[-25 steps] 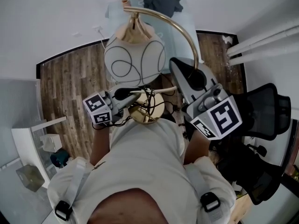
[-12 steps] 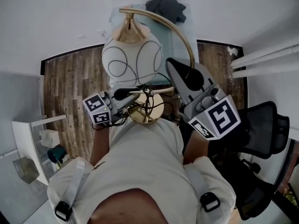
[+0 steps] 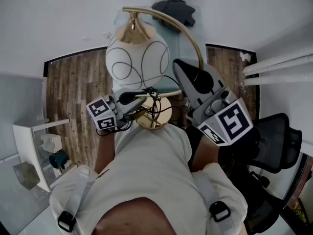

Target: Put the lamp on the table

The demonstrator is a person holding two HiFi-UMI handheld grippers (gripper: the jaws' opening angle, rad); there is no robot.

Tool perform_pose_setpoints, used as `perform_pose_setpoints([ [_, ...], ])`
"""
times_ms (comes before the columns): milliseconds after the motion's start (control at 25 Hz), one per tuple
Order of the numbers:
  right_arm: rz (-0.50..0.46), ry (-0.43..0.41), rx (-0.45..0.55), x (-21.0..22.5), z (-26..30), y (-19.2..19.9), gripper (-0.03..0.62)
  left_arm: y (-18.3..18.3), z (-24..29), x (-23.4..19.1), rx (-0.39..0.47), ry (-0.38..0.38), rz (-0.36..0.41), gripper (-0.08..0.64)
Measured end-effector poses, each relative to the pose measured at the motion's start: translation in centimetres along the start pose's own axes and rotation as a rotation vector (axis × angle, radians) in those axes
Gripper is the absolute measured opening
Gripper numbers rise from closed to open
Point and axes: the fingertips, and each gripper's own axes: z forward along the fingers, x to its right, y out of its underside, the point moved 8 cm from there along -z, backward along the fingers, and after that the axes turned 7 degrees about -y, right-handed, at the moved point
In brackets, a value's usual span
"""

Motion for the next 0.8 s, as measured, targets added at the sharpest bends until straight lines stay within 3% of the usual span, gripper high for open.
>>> perform_pose_setpoints([
  [800, -0.015, 0.036, -0.027, 7.6, 6.9, 1.1, 0.002, -3.7, 3.1, -10.0, -0.009, 0.033, 0.006, 0.015],
])
